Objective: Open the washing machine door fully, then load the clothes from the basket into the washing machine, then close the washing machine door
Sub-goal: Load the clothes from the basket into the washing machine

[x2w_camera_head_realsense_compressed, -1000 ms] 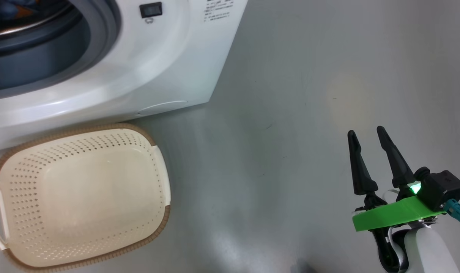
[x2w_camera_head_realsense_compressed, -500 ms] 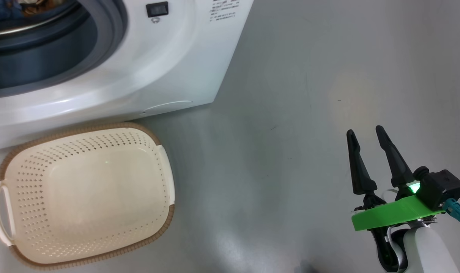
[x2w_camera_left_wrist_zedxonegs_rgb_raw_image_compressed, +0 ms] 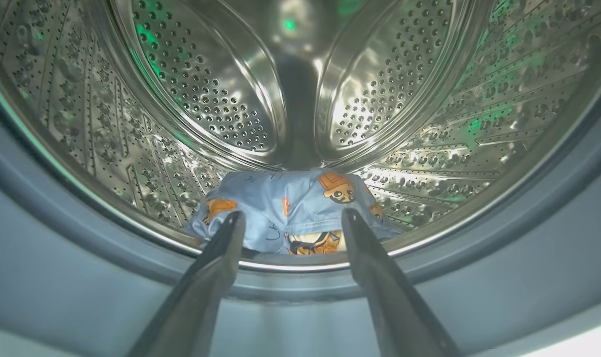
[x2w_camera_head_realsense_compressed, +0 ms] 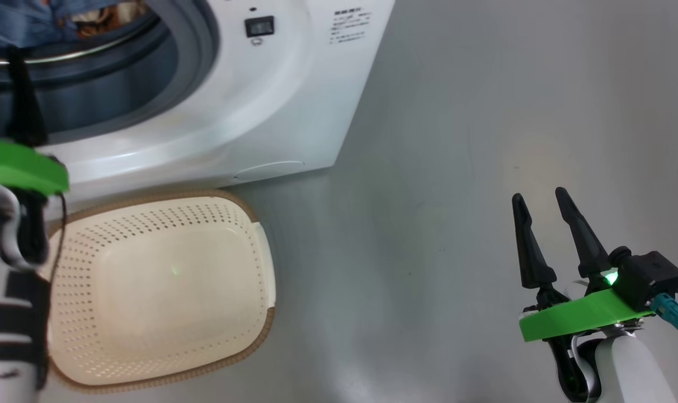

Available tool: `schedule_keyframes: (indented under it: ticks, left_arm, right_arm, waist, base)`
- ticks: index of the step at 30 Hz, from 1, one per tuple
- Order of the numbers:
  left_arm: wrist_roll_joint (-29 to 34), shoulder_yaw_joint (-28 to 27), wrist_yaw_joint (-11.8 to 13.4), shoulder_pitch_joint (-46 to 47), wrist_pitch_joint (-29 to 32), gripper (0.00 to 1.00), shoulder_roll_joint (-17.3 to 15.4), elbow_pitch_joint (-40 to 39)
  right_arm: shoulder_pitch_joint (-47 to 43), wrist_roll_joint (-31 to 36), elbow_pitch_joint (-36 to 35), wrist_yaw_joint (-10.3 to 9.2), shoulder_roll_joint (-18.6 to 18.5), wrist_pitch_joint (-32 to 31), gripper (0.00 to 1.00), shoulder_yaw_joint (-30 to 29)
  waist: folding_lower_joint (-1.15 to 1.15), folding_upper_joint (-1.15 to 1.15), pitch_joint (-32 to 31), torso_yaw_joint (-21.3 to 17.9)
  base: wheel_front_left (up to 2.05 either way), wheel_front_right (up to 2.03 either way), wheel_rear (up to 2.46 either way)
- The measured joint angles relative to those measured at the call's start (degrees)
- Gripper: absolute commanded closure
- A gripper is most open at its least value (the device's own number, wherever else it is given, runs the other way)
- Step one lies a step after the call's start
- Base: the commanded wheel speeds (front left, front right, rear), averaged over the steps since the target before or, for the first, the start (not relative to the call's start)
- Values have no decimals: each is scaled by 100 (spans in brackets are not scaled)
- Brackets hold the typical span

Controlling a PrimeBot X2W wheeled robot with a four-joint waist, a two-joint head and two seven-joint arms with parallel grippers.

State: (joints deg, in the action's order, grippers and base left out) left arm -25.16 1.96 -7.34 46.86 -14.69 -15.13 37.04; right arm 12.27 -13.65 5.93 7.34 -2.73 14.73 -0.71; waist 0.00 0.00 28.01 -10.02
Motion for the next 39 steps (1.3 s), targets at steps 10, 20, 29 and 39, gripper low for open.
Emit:
schedule_keyframes:
  ticks: [10,20,29,39]
  left_arm:
    - [230,-261,0,-1072,0,0,385,-514]
    - [379,-409,0,-2028,0,0,646,-871]
    - [434,-447,0,-2735,1,0,732,-1068]
    - [541,-454,0,-3474,2,0,772,-1287]
  right_arm:
    - [-41,97,79,1,-96,0,0,-93]
    - [-322,97,192,1,-243,0,0,-168]
    - [-569,96,238,1,-322,-1,0,-201]
    - [-1004,37,285,5,-394,-1,0,-264]
  waist:
    - [0,0,-373,294]
    - [0,0,-842,554]
    - [0,0,-1242,727]
    - [0,0,-1750,879]
  base:
    - [0,0,0]
    - [0,0,0]
    - [0,0,0]
    - [0,0,0]
